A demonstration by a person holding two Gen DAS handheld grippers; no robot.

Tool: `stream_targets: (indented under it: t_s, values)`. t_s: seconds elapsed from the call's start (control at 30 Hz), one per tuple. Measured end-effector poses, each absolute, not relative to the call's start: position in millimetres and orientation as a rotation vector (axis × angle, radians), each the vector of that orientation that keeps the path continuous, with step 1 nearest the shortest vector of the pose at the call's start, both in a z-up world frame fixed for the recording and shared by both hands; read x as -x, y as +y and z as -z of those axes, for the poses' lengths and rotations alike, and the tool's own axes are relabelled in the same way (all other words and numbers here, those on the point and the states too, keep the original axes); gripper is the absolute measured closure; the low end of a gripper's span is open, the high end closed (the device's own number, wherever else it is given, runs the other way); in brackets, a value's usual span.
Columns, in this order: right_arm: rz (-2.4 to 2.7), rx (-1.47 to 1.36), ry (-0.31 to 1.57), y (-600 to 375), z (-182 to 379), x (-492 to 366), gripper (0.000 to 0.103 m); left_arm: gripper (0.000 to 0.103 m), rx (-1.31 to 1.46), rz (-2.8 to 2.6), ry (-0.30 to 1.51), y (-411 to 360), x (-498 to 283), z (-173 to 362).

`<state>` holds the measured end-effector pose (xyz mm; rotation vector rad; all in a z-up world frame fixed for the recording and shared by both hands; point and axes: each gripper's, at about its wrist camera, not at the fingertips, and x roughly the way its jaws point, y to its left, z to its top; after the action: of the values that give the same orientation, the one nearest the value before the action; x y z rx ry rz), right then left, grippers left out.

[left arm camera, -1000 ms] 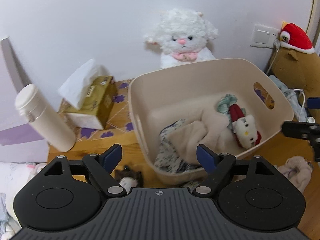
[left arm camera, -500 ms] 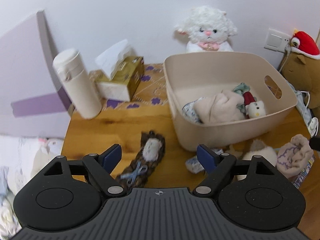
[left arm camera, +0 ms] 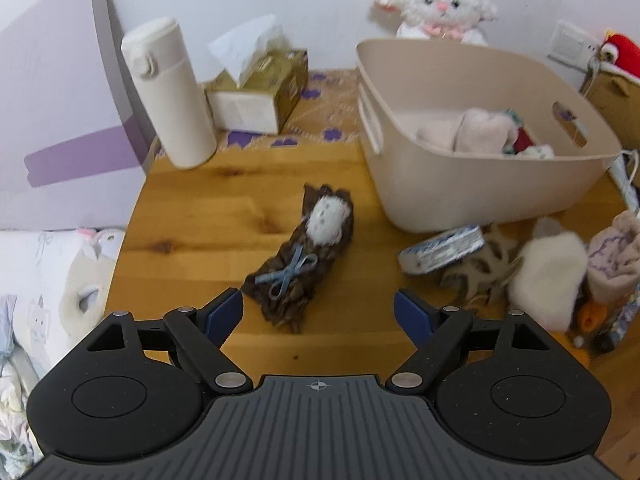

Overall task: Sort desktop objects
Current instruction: 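Move the left tool to the brown cloth bundle while the right tool approaches the beige fleece, then grasp the brown cloth bundle with the left tool while the right tool grasps the beige fleece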

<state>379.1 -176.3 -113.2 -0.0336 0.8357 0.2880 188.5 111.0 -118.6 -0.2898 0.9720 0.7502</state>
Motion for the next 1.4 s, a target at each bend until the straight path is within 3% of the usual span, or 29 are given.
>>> stream_targets:
  t_s: [0.77, 0.9, 0.97, 1.07, 1.13, 1.2, 1.3, 1.33, 1.4]
  values:
    - [-0.275, 0.076, 0.945, -156.6, 162.1, -425.0, 0.001, 0.019, 0.256, -0.765, 1.104, 177.6, -239.6, 186.5]
    - [-0.278, 0.086, 0.942, -156.5, 163.6, -428.8, 0.013, 0.019, 0.202, -0.745, 1.090, 174.5, -249.5, 188.2]
    - [-0.282, 0.087, 0.943, -158.4, 163.3, -431.5, 0.028, 0.022, 0.190, -0.728, 1.098, 173.1, -253.1, 190.6]
    - [-0.284, 0.079, 0.940, -162.6, 161.7, -432.6, 0.040, 0.037, 0.220, -0.702, 1.081, 173.9, -254.0, 190.1]
    - [-0.286, 0.074, 0.945, -164.0, 161.3, -433.3, 0.044, 0.056, 0.238, -0.687, 1.082, 174.7, -254.8, 188.3]
    - [-0.290, 0.073, 0.938, -166.0, 160.5, -432.4, 0.051, 0.064, 0.233, -0.665, 1.096, 174.3, -257.4, 187.5]
    - [-0.307, 0.070, 0.924, -168.7, 159.0, -431.2, 0.066, 0.066, 0.186, -0.655, 1.117, 168.8, -259.8, 187.7]
    - [-0.322, 0.069, 0.914, -169.3, 158.0, -429.9, 0.079, 0.066, 0.178, -0.655, 1.120, 167.3, -259.4, 187.6]
    - [-0.328, 0.076, 0.912, -168.4, 156.4, -429.1, 0.080, 0.067, 0.175, -0.657, 1.122, 164.7, -257.8, 187.5]
